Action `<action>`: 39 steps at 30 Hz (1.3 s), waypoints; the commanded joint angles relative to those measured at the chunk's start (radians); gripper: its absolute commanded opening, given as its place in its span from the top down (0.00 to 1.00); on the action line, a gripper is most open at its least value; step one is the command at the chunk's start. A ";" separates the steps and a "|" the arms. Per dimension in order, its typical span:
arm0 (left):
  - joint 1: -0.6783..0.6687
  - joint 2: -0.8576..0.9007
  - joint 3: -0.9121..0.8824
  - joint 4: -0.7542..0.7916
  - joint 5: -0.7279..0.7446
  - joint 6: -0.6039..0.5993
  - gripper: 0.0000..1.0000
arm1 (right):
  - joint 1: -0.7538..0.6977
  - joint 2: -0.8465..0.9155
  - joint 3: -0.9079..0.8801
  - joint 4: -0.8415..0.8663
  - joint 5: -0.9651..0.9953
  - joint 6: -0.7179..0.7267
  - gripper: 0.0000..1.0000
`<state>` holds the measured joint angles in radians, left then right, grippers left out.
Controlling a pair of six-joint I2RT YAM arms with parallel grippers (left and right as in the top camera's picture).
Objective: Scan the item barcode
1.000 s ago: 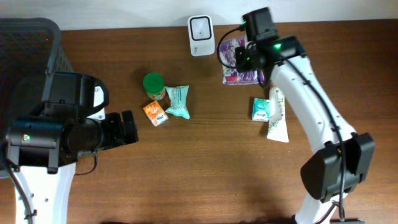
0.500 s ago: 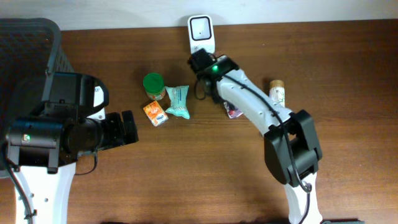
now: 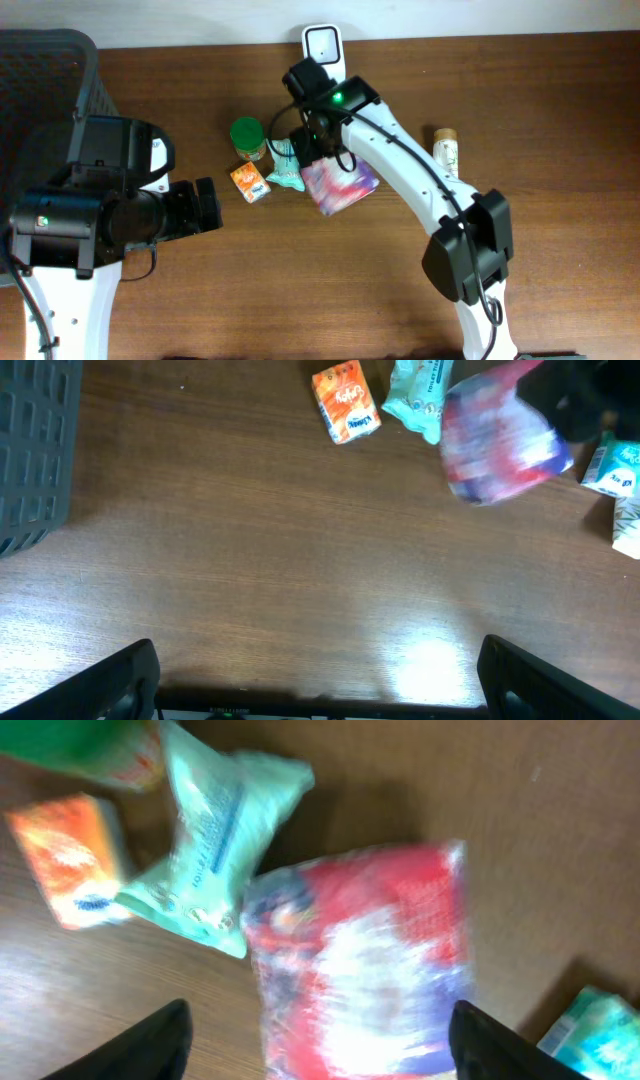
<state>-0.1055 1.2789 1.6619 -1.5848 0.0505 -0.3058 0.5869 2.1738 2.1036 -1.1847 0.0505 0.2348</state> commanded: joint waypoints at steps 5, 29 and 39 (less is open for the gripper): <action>0.002 -0.010 0.003 0.002 -0.007 0.008 0.01 | -0.235 -0.005 0.035 -0.043 -0.135 -0.178 0.19; 0.002 -0.010 0.003 0.001 -0.007 0.008 0.01 | -0.363 -0.024 -0.414 0.325 -0.646 -0.251 0.96; 0.002 -0.010 0.003 0.001 -0.007 0.008 0.01 | -0.397 -0.107 -0.211 0.529 -0.615 0.036 0.96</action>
<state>-0.1055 1.2789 1.6619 -1.5848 0.0505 -0.3058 0.1947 2.0857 1.8801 -0.7395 -0.5655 0.1932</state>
